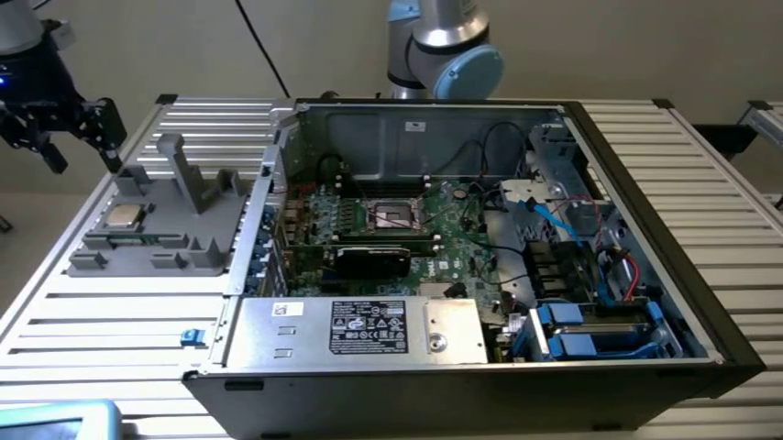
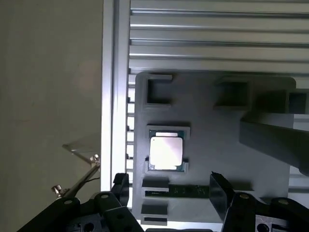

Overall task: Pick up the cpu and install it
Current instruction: 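Pick up the cpu and move it towards the insertion slot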

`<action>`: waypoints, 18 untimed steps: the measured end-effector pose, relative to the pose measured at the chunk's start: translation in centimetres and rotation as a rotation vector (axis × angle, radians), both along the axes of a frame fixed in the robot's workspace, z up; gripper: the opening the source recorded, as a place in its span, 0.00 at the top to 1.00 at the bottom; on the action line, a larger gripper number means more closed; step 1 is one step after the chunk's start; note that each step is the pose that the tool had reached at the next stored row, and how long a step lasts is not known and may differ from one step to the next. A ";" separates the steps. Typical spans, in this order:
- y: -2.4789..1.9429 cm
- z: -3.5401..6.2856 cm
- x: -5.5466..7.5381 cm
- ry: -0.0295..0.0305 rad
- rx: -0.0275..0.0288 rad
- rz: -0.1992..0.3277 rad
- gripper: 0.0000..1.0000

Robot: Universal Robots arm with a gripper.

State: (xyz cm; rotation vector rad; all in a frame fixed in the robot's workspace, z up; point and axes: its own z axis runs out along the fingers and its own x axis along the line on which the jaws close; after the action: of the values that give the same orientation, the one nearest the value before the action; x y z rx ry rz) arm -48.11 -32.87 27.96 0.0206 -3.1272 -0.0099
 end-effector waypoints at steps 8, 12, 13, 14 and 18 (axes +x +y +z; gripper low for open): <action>0.01 -1.46 0.0 0.0001 0.0000 -0.008 0.23; 0.00 -2.18 0.0 0.0002 0.0006 -0.015 0.23; 0.00 -2.36 0.0 0.0002 0.0007 -0.017 0.23; -0.01 -2.55 0.0 0.0000 0.0008 -0.019 0.23; -0.09 -3.27 0.0 0.0001 0.0007 -0.028 0.23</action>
State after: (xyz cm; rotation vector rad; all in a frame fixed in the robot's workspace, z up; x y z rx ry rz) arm -48.11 -32.97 24.69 -0.0224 -3.1272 -0.0113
